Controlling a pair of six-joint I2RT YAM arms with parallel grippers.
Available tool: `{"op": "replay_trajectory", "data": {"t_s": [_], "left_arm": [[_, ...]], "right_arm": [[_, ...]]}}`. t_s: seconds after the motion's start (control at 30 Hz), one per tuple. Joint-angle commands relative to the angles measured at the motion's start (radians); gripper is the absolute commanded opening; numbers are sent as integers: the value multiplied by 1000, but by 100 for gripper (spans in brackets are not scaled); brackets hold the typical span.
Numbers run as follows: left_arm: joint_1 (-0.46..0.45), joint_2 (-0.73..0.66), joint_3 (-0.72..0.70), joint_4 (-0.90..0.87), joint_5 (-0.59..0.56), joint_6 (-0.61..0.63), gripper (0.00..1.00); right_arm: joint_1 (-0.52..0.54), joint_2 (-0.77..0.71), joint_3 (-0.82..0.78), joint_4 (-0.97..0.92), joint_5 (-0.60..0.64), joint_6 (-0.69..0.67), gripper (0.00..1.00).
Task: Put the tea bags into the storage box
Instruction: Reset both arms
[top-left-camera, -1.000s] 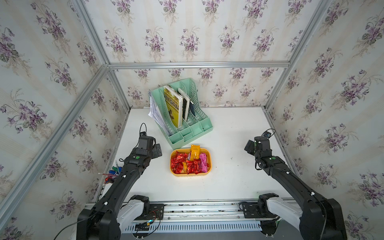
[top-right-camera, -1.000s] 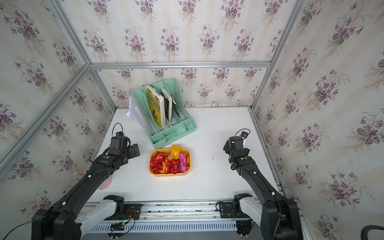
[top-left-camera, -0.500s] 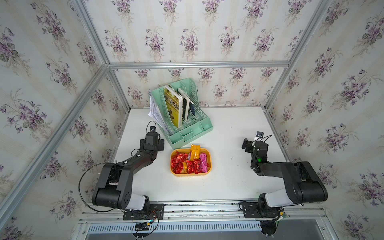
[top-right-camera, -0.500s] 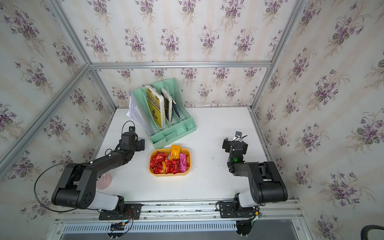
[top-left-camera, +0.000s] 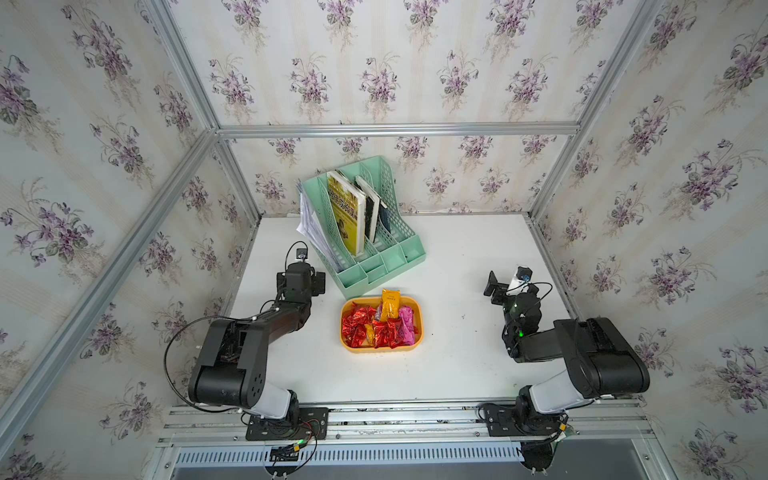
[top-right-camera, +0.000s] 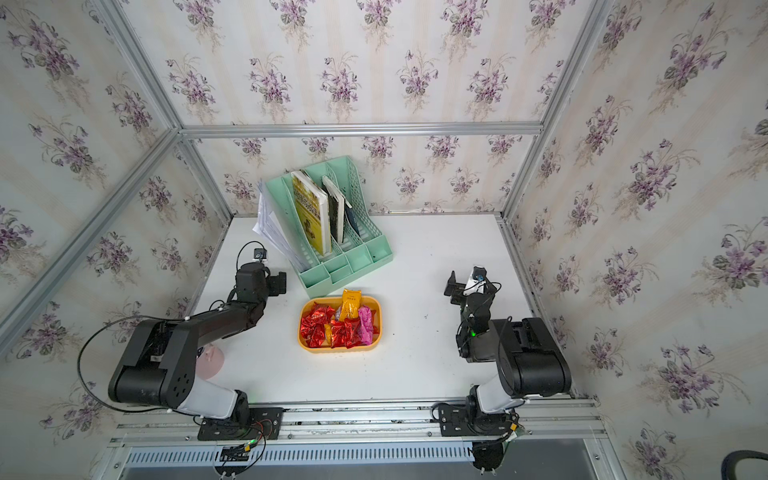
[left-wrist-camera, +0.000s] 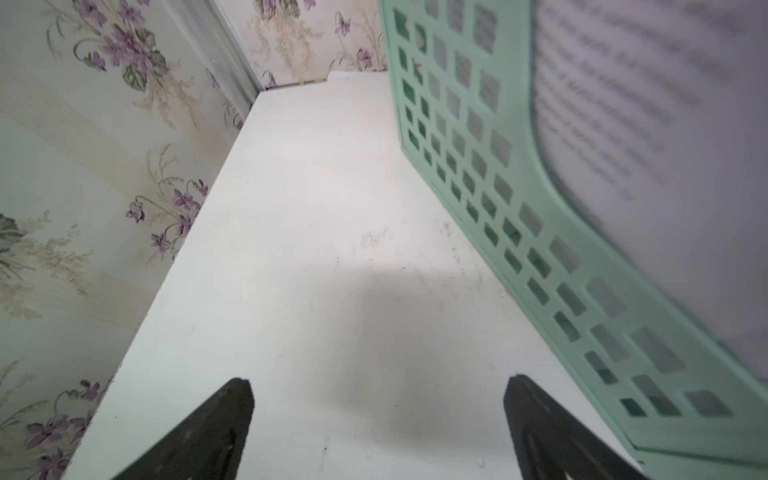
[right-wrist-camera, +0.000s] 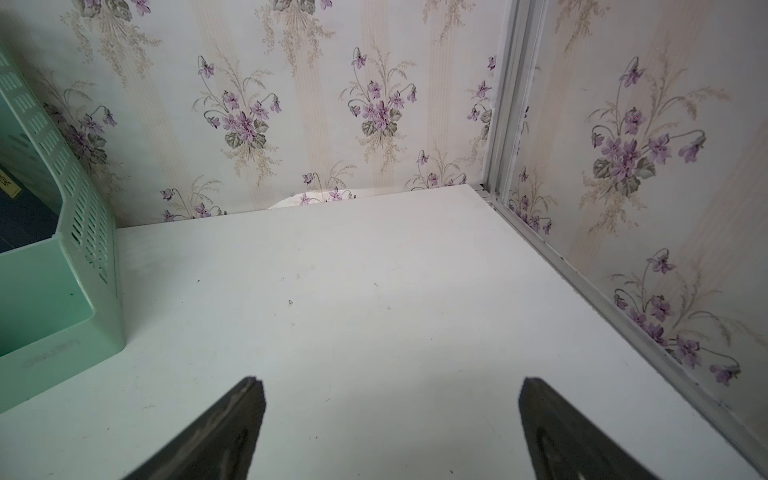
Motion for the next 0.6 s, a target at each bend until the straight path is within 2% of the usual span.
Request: {"op": "replay_trajectory", "data": {"t_s": [0.0,0.07,0.13,0.23,0.3,0.33,0.4,0.57], "left_arm": [[-9,-41,-107,188,-42,3,99],[-25,-36,-113,214,-63,22,99],[-5,-21,-87,174,-23,12,99],[7,38,-142,343,-12,18,99],[10,3,-114,225,-4,-4,99],[10,19,-126,280,-9,7,99],[10,5,-114,230,-4,-3,99],[10,9,-114,236,-3,-1,99]], "right_arm": [[2,-6,3,6,4,5,100],[2,5,-2,27,2,0,100],[1,-6,5,0,2,4,100],[1,1,1,17,2,3,100],[2,-1,2,12,2,3,100],[1,1,1,21,1,1,100],[2,-2,2,12,2,3,100],[-5,8,23,-18,-48,-6,100]]}}
